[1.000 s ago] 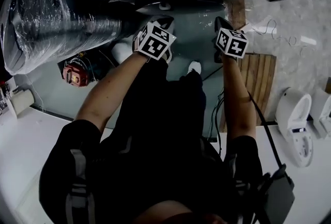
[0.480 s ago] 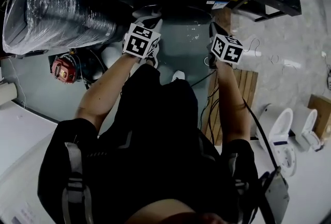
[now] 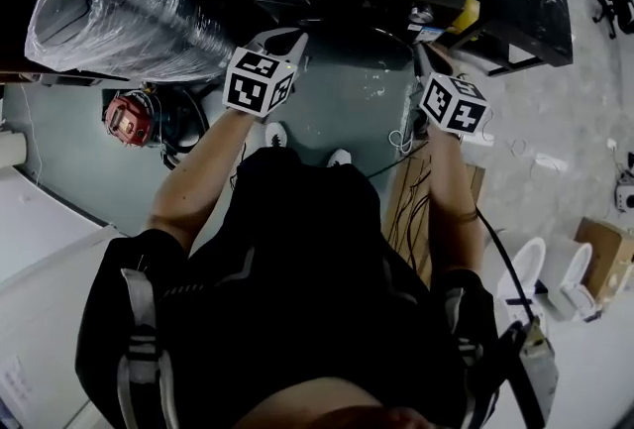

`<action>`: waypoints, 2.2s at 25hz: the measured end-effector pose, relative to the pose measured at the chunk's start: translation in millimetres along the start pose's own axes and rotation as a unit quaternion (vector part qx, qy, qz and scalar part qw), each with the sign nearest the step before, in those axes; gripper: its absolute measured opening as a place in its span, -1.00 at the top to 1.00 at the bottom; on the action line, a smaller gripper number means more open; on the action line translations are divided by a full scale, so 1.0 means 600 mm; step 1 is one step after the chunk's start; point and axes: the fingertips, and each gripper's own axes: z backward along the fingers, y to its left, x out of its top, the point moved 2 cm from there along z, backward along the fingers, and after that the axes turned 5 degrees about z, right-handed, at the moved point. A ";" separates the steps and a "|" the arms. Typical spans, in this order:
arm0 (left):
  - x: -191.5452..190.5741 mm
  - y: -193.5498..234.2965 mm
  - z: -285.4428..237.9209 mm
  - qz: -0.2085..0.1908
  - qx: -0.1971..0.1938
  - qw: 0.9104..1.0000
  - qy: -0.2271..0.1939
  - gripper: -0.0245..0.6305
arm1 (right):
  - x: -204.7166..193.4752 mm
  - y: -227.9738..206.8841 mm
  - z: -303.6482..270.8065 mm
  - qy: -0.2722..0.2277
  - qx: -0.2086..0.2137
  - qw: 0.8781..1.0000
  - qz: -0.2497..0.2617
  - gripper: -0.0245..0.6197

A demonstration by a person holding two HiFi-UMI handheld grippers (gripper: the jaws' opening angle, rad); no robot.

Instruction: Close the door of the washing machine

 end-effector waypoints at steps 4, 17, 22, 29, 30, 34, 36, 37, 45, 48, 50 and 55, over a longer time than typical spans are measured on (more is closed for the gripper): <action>0.031 0.023 0.046 0.042 -0.030 0.998 -0.034 0.92 | 0.069 0.031 0.031 -0.043 -0.017 0.999 0.015 0.91; 0.152 0.164 0.217 0.012 -0.019 0.989 -0.148 0.92 | 0.251 0.180 0.108 -0.150 -0.062 0.984 0.078 0.91; 0.219 0.216 0.296 0.009 -0.011 0.976 -0.216 0.92 | 0.328 0.235 0.153 -0.203 -0.088 0.970 0.102 0.91; 0.290 0.246 0.359 0.000 -0.028 0.965 -0.260 0.92 | 0.383 0.295 0.185 -0.225 -0.092 0.959 0.144 0.91; 0.296 0.248 0.369 -0.003 -0.027 0.963 -0.267 0.92 | 0.388 0.301 0.189 -0.233 -0.097 0.957 0.144 0.91; 0.299 0.251 0.399 0.021 -0.037 0.955 -0.294 0.92 | 0.405 0.316 0.209 -0.266 -0.120 0.946 0.144 0.91; 0.299 0.251 0.406 0.044 -0.047 0.950 -0.306 0.92 | 0.406 0.324 0.208 -0.263 -0.115 0.947 0.144 0.91; 0.297 0.250 0.410 0.041 -0.043 0.950 -0.307 0.92 | 0.405 0.328 0.207 -0.261 -0.113 0.948 0.145 0.91; 0.315 0.251 0.446 -0.003 -0.025 0.938 -0.345 0.92 | 0.417 0.334 0.223 -0.269 -0.107 0.946 0.142 0.91; 0.321 0.257 0.446 -0.019 -0.005 0.941 -0.337 0.92 | 0.424 0.331 0.223 -0.265 -0.107 0.947 0.147 0.91; 0.326 0.265 0.448 -0.018 0.004 0.941 -0.338 0.92 | 0.434 0.332 0.223 -0.268 -0.098 0.947 0.145 0.91; 0.346 0.277 0.456 0.022 0.002 0.932 -0.361 0.92 | 0.447 0.332 0.226 -0.269 -0.101 0.946 0.152 0.91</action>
